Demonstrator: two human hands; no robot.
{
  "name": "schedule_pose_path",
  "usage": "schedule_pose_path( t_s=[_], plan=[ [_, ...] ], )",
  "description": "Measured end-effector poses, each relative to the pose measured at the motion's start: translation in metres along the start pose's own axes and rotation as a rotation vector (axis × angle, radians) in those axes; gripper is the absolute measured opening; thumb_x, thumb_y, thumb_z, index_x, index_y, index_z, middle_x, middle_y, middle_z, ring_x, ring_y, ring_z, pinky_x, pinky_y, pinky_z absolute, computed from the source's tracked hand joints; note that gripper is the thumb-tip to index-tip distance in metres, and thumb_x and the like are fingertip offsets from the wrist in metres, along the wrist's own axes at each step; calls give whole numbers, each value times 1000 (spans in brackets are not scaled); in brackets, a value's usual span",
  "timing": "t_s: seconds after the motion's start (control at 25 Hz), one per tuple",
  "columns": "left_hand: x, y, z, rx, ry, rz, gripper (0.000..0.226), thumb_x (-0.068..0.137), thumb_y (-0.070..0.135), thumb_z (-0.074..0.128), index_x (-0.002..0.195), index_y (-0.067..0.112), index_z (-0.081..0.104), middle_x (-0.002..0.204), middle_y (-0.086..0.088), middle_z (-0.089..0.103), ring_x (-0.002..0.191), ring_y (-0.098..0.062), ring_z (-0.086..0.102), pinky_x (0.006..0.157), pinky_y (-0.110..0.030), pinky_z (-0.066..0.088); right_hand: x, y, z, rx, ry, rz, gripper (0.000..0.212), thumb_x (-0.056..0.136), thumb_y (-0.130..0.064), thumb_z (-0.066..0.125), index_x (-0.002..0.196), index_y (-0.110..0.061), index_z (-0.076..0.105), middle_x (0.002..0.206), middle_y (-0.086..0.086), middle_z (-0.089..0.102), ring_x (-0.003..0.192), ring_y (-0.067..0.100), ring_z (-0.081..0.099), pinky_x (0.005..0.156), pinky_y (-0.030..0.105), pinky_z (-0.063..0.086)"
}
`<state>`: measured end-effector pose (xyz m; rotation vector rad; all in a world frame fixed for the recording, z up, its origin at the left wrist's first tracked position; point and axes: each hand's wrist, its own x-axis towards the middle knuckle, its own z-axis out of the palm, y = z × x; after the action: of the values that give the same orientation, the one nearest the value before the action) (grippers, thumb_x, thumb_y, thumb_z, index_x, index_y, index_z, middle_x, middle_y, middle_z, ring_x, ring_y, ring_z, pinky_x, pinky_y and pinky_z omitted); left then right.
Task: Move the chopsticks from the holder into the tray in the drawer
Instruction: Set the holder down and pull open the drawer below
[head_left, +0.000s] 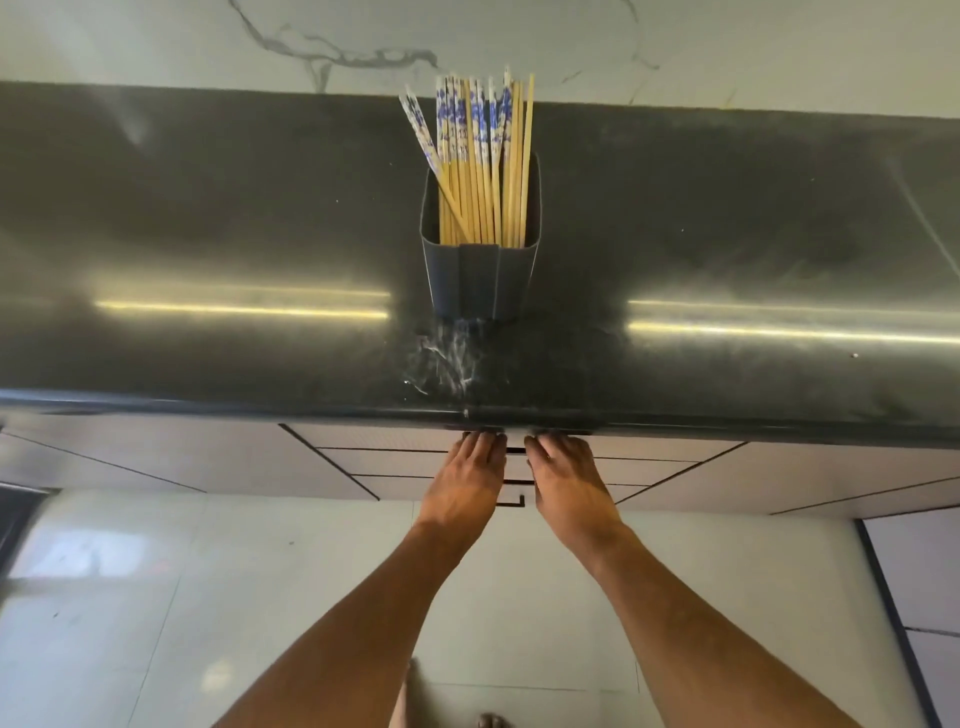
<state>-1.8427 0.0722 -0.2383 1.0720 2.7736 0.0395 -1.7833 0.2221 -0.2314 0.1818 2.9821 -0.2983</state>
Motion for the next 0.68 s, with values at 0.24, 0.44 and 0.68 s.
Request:
schedule_pose_path(
  t_s=[0.24,0.44,0.68],
  plan=[
    [21,7,21,41,45,-62,61,93,8,65,150,13,41,153,-6,46,149,-25,33,127,-47,0,26,-7,18,-100,-21,106,54,92,-20,74,141,-22,54,147,1,57,143,29,43,123,45,21],
    [16,19,19,-56,43,-135,61,92,8,67,148,17,43,149,-2,51,147,-22,37,127,-44,9,18,-11,19,-73,-35,137,55,91,-22,76,142,-22,54,148,2,56,144,30,40,124,42,24],
    [-38,41,24,-192,122,-175,49,92,17,72,139,18,57,137,0,63,138,-24,48,127,-40,12,-38,-18,26,19,10,66,38,91,-19,75,128,-15,65,127,4,69,126,28,54,116,42,40]
  ],
)
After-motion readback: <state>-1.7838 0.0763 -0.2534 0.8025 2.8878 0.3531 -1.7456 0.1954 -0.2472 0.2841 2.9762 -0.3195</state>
